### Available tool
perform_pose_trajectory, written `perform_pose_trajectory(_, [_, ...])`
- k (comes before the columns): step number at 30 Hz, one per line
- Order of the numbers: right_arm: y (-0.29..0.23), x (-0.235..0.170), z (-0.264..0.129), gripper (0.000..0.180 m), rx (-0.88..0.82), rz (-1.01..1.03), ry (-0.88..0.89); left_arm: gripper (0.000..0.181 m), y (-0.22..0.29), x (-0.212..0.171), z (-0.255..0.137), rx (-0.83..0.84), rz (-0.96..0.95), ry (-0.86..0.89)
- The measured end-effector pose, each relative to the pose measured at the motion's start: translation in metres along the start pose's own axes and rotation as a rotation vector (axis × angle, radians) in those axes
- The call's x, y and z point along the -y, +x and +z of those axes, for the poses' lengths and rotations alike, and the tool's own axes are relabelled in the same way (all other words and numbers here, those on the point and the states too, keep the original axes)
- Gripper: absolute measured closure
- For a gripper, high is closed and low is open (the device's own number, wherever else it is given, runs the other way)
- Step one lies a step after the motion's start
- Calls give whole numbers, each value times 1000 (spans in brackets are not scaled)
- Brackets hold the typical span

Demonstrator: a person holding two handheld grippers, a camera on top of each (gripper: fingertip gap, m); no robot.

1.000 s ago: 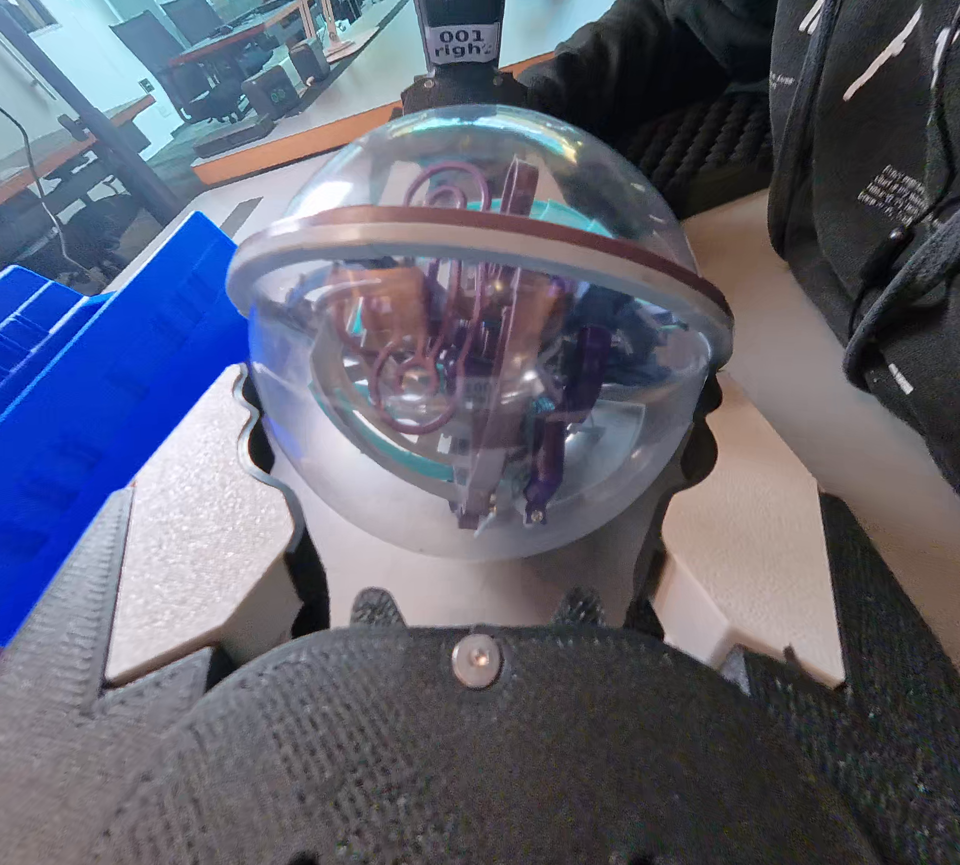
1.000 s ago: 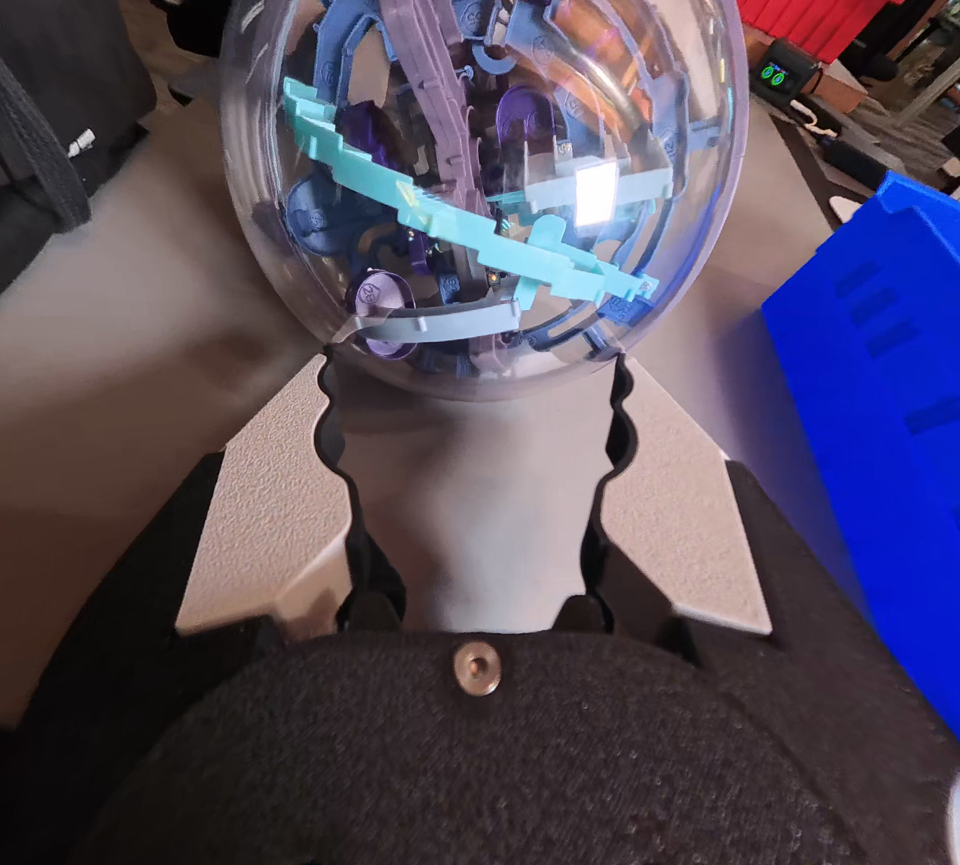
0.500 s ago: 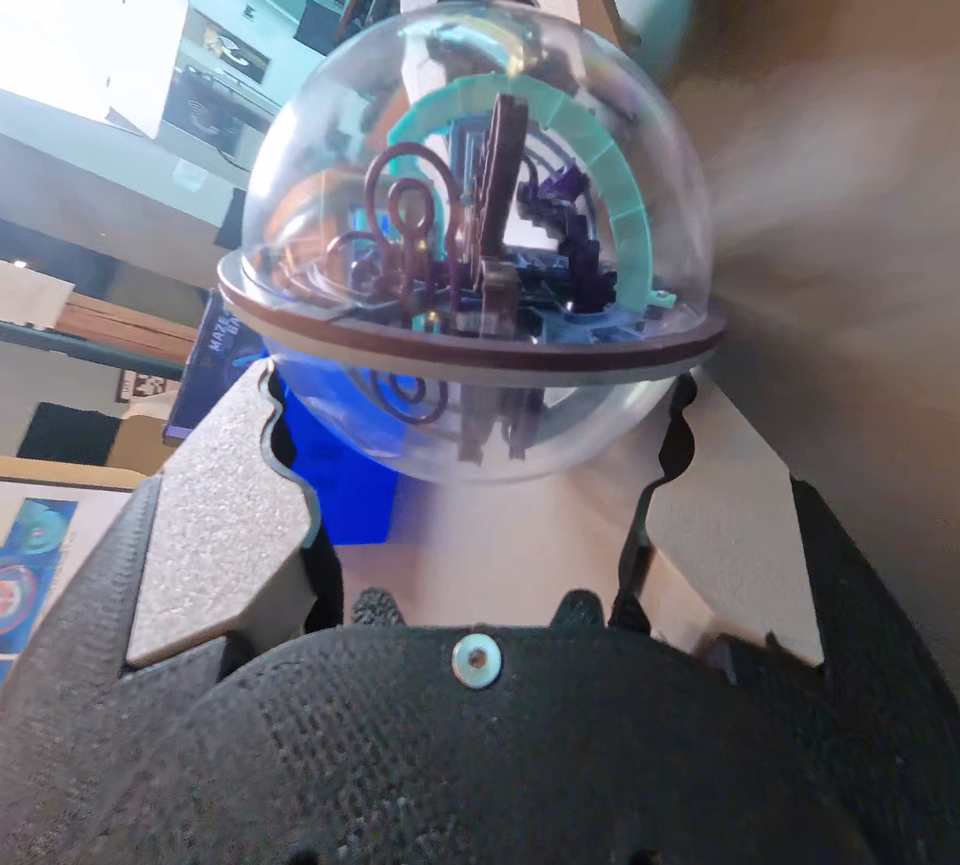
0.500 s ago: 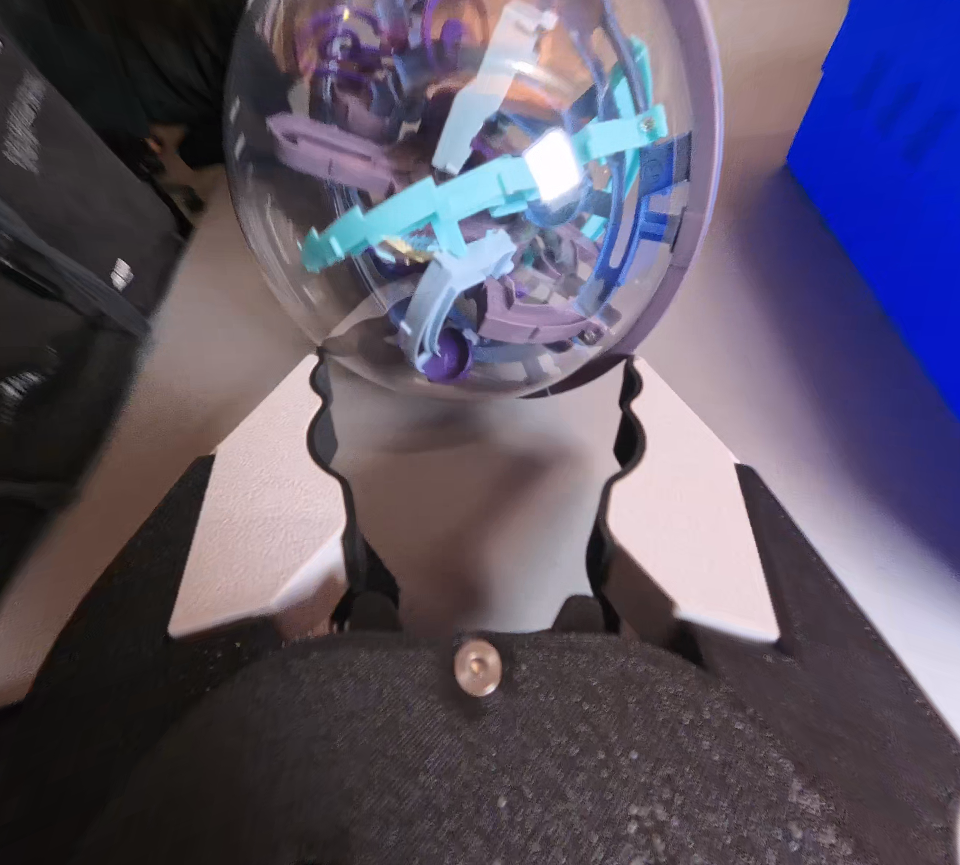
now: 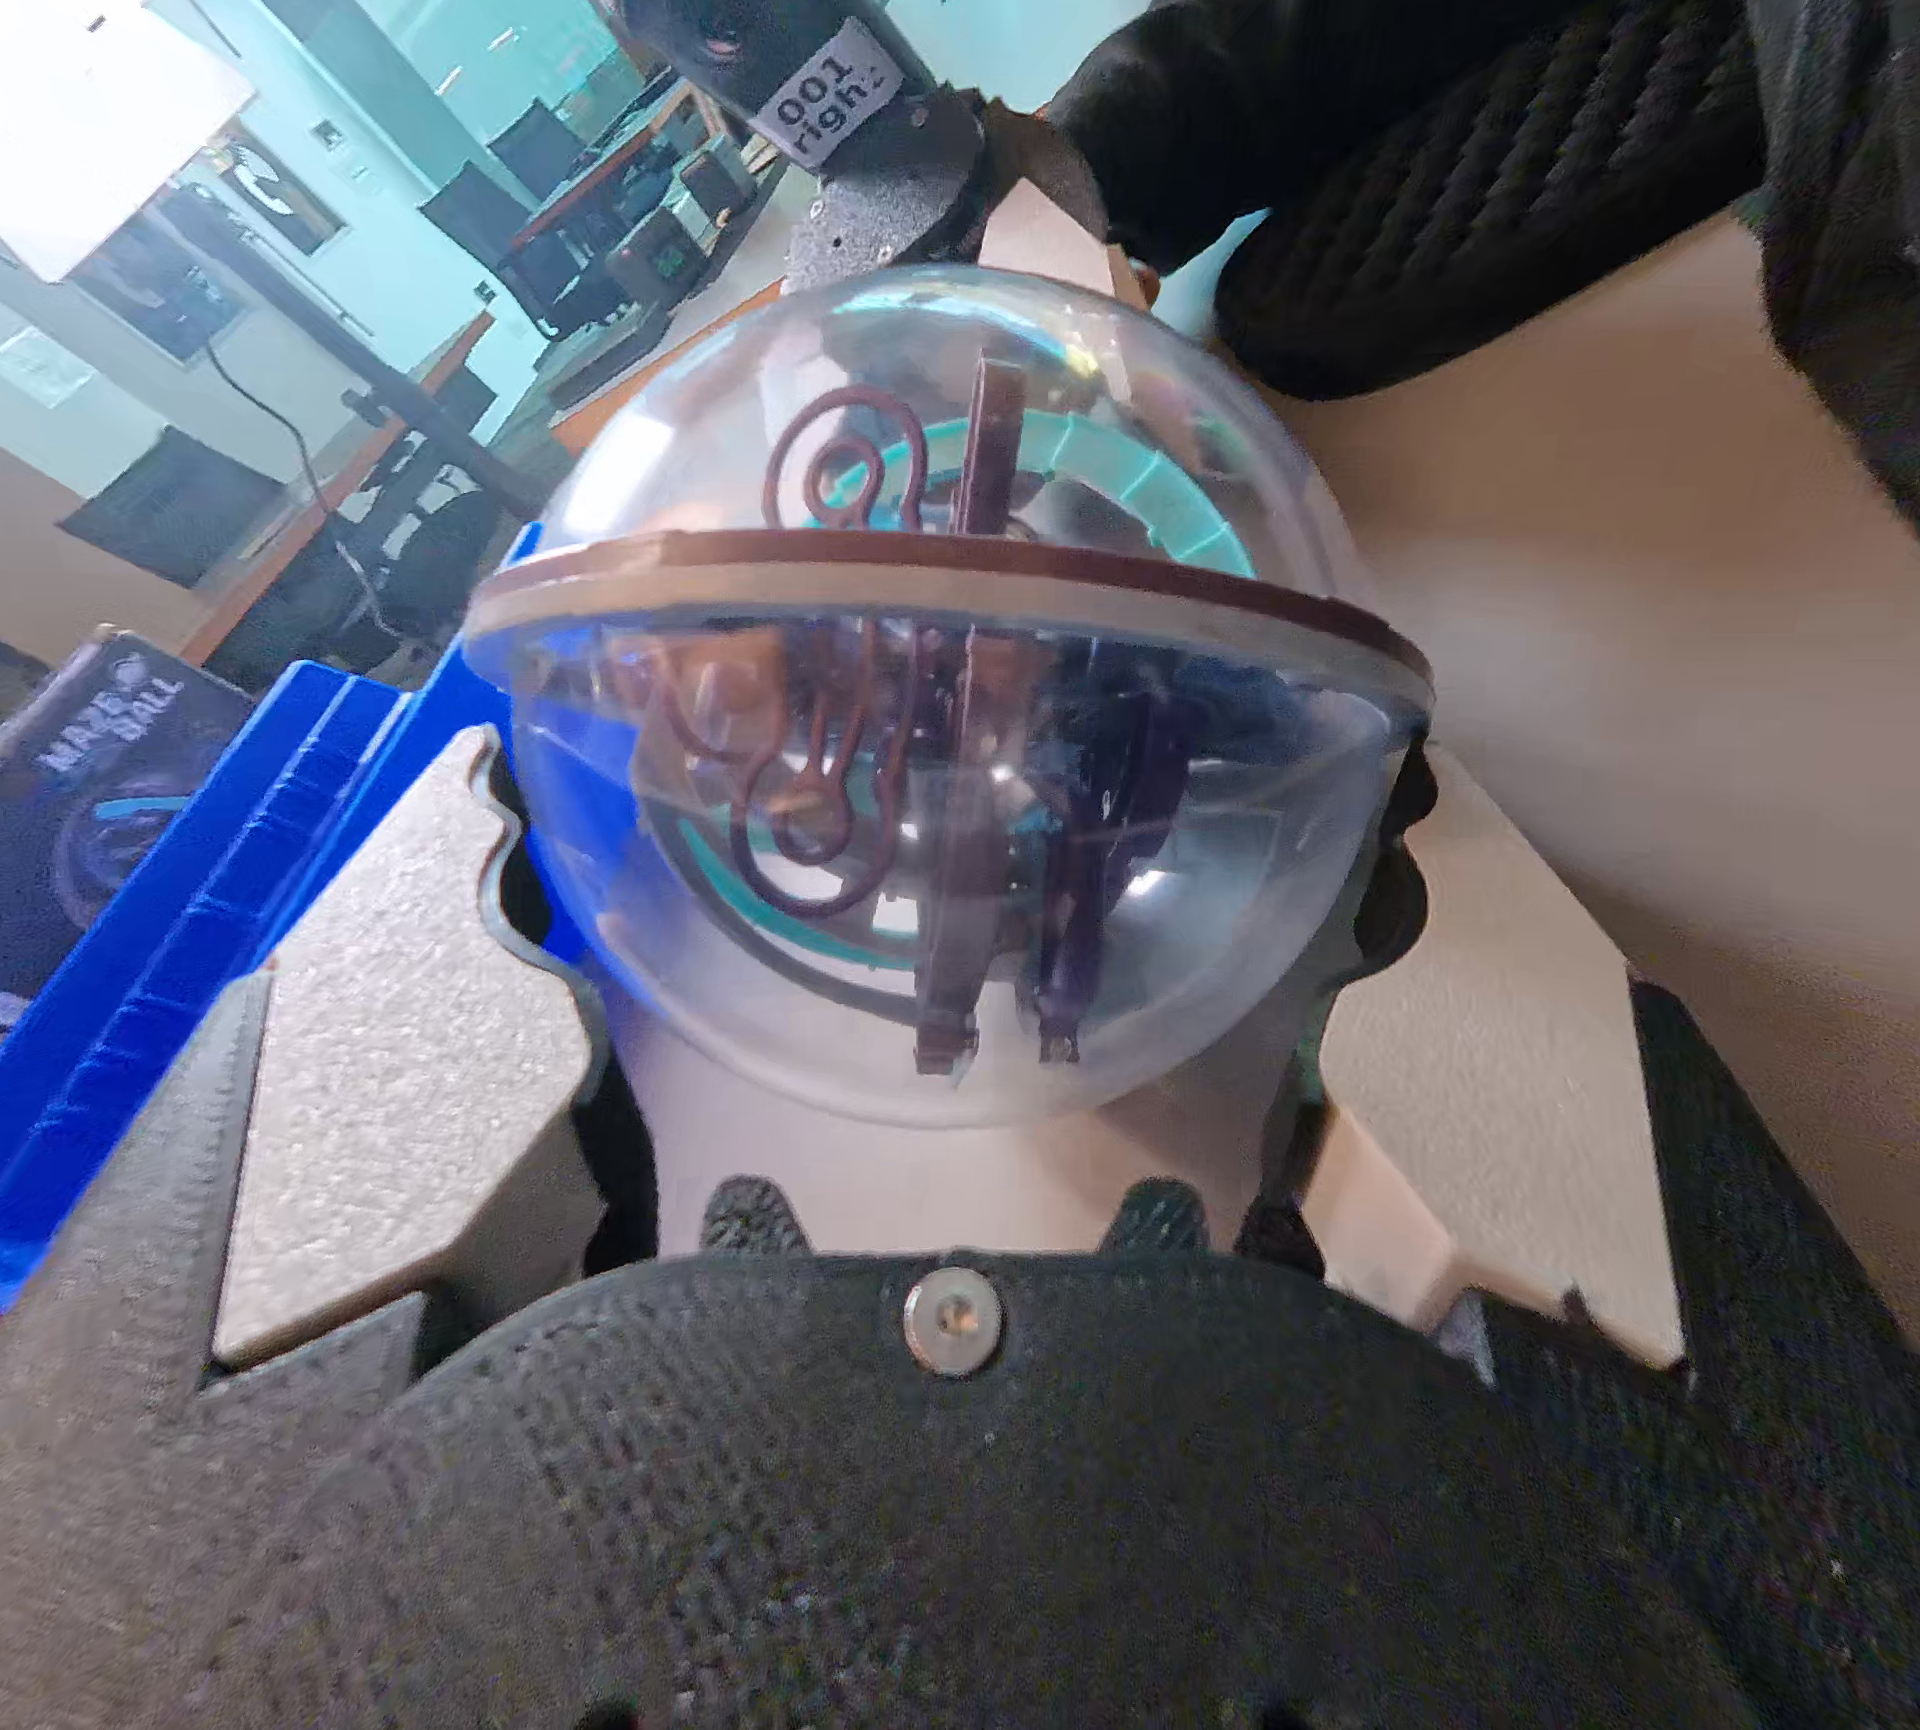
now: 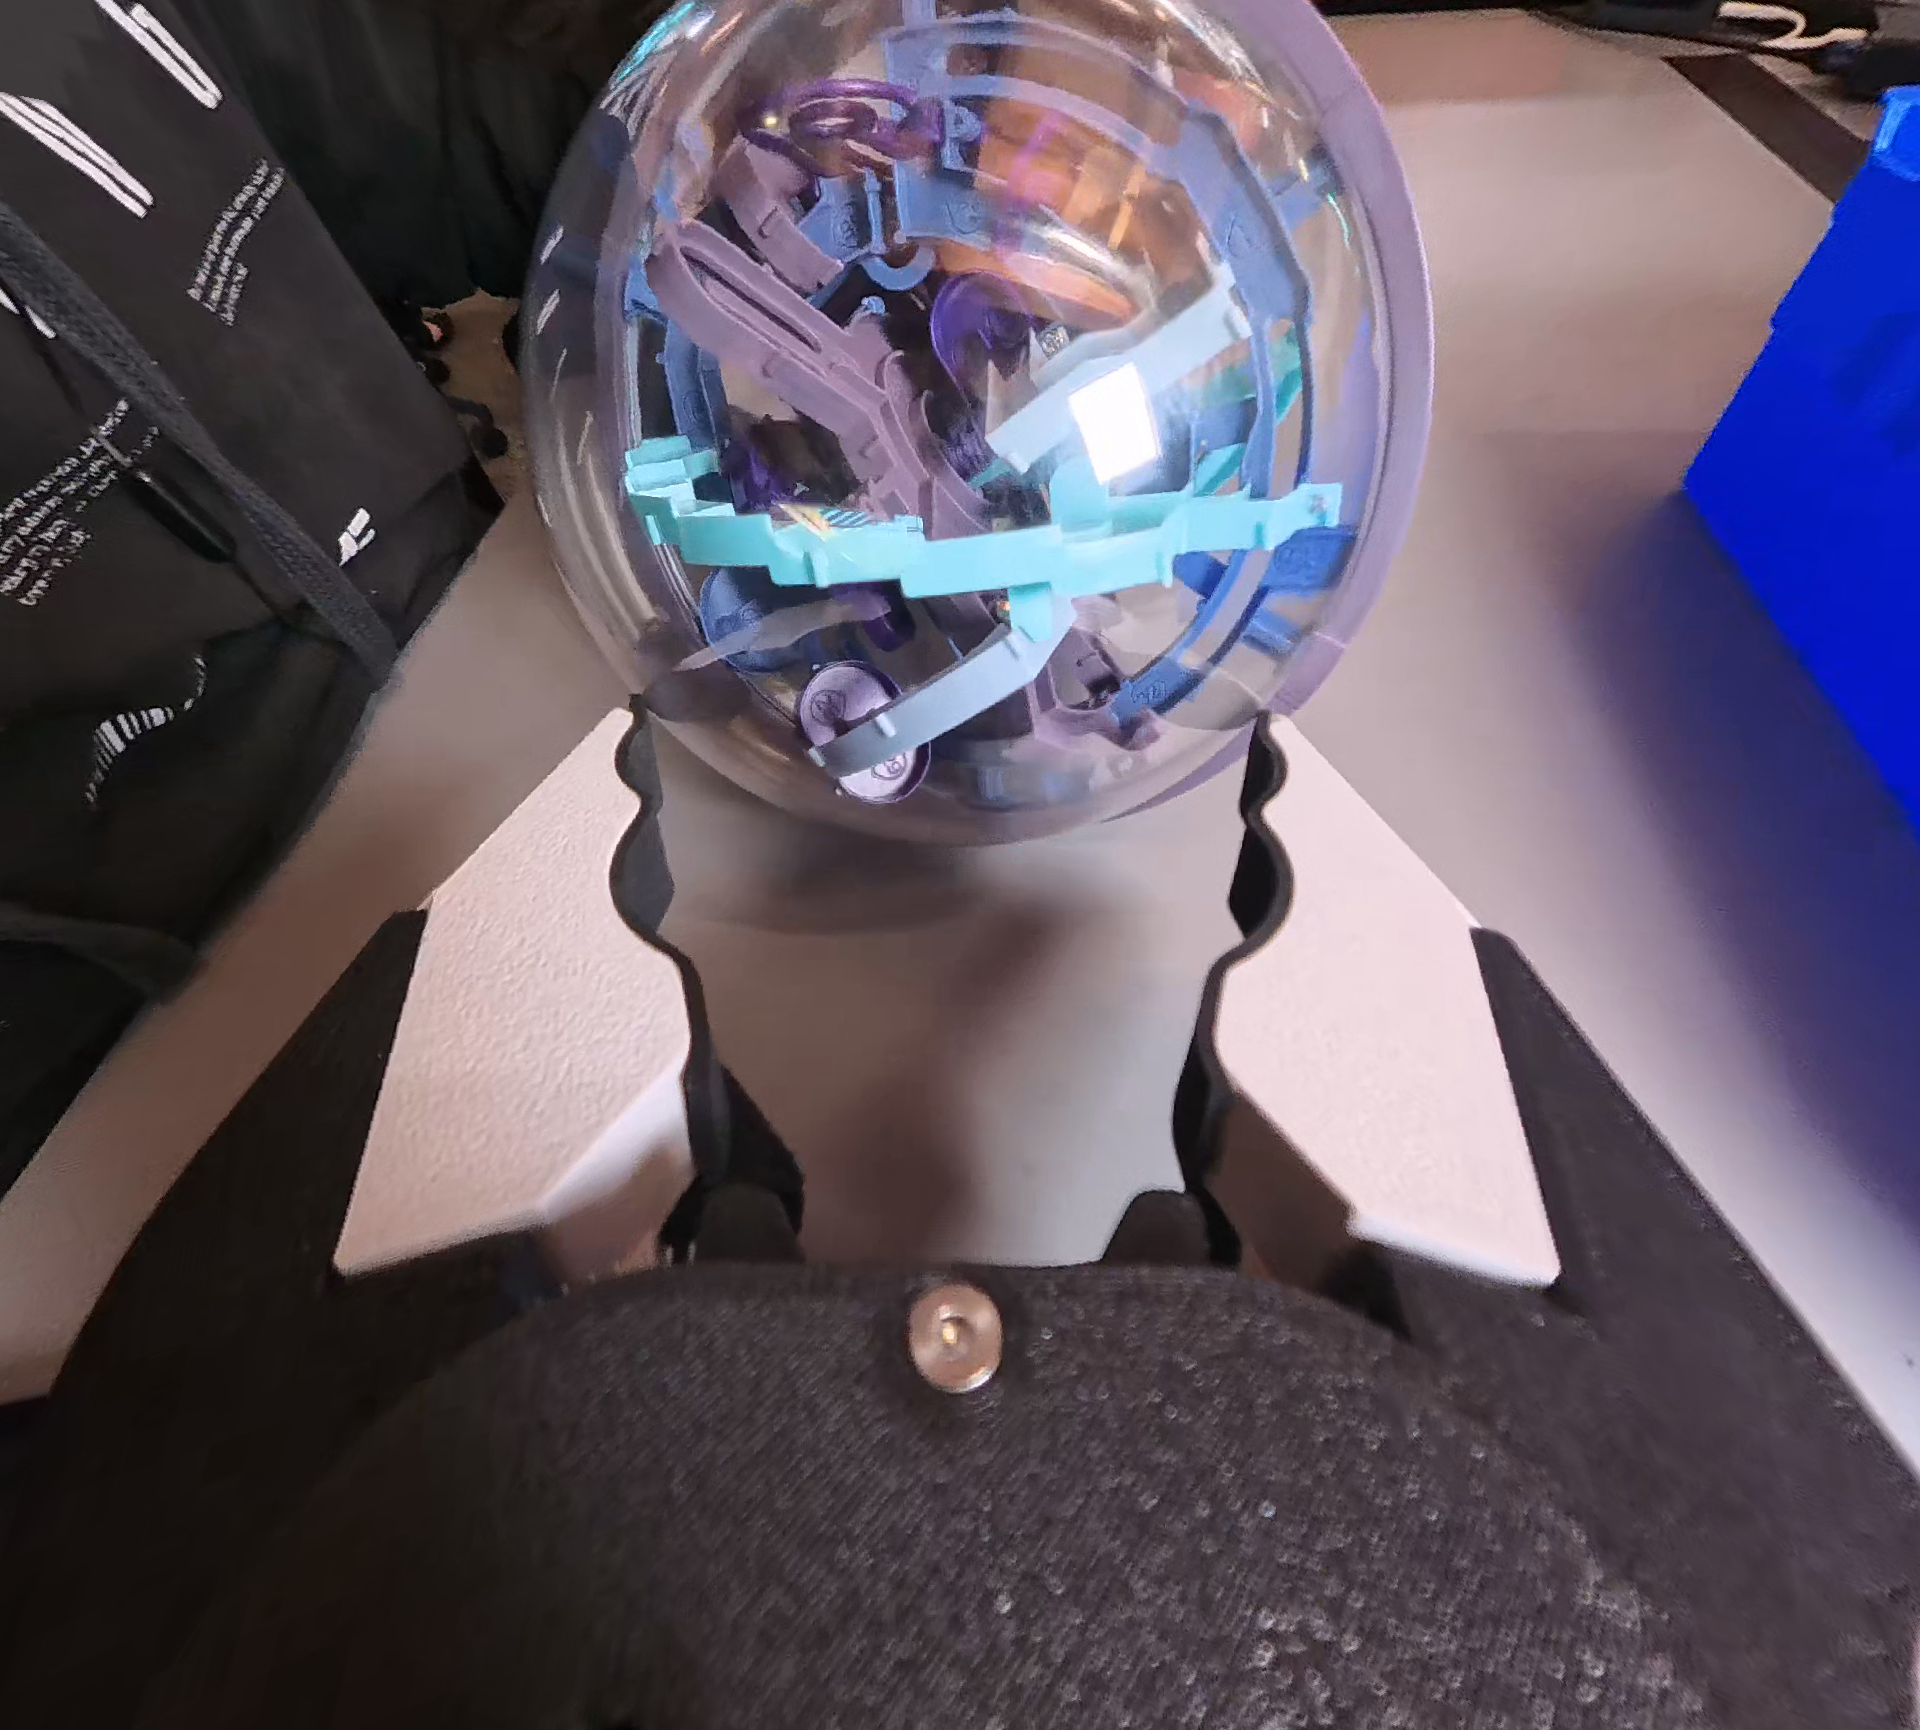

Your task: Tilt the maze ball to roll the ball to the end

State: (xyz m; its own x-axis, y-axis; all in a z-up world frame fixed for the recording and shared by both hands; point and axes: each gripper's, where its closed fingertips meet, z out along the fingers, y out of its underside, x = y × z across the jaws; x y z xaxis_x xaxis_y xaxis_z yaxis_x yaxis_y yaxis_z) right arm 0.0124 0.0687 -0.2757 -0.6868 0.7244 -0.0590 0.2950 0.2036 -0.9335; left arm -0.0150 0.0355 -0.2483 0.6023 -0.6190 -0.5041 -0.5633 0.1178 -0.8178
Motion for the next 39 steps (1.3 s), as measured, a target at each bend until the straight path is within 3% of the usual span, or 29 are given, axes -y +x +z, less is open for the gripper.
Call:
perform_pose_trajectory(6, [-1, 0, 1, 73, -41, -97, -2, 22, 4, 22, -7, -80, -165, 140])
perform_pose_trajectory(10, [7, -7, 4, 85, -154, -268, -65, 23, -7, 41, -18, -130, -438, 263])
perform_pose_trajectory(14, [10, -9, 9, 93, -237, -379, -102, 24, -17, 37, -17, -86, -612, 174])
perform_pose_trajectory(19, [10, -4, 12, 91, -279, -433, -87, 22, -5, -4, -14, -8, -520, -199])
perform_pose_trajectory(24, [17, -16, 15, 93, -309, -428, -145, 22, 2, 2, -11, 57, -241, -171])
perform_pose_trajectory(28, [35, -16, 8, 104, -402, -421, -165, 23, -9, -18, -12, 191, 84, -304])
perform_pose_trajectory(39, [49, -16, -5, 104, -463, -385, -162, 26, -25, -30, -9, 316, 294, -315])
